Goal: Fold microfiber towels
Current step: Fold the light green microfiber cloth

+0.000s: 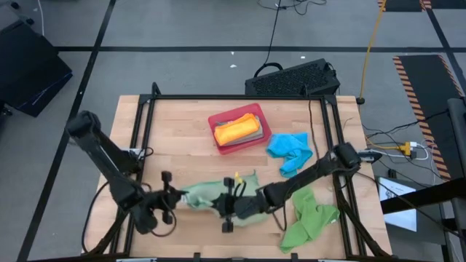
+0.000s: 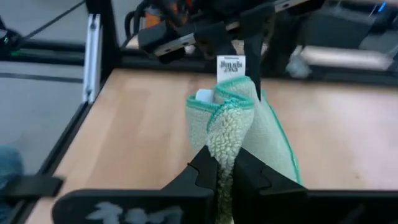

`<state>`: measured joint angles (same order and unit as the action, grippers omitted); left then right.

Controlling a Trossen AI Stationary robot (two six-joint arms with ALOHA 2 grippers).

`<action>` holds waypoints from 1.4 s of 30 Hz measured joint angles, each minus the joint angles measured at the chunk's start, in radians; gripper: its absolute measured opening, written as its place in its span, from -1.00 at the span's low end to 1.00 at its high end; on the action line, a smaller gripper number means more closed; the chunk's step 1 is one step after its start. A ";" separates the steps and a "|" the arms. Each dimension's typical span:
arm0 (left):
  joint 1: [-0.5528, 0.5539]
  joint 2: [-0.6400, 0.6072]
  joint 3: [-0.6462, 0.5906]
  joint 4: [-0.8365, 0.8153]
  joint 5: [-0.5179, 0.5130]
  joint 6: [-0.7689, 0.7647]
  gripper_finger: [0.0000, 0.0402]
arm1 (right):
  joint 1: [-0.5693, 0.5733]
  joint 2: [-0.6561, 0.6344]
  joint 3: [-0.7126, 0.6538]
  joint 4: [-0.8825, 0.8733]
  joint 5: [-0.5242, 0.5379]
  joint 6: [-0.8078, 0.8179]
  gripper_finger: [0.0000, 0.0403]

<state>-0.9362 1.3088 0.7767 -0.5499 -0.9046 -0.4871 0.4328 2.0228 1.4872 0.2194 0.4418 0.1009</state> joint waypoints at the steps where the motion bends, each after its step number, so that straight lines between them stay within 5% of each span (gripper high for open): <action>1: 0.001 -0.039 0.020 -0.040 -0.019 -0.004 -0.98 | -0.012 -0.023 0.000 -0.002 -0.001 -0.029 -0.95; 10: 0.022 -0.322 0.180 -0.167 -0.118 0.087 -0.98 | -0.139 -0.236 0.000 -0.062 -0.155 -0.192 -0.95; 19: 0.140 -0.442 0.333 -0.177 0.084 0.191 -0.99 | -0.251 -0.365 0.000 -0.153 -0.322 -0.145 -0.95; 28: 0.082 -0.207 0.277 -0.171 0.322 -0.068 -0.99 | -0.099 -0.350 -0.077 -0.256 -0.363 0.005 -0.95; 42: 0.024 0.222 0.254 0.262 0.434 -0.145 -0.96 | 0.115 -0.237 -0.445 0.288 -0.308 0.395 -0.95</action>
<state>-0.9119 1.5304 1.0306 -0.2883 -0.4709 -0.6322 0.5478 1.7857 1.0423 0.5078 0.1336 0.4961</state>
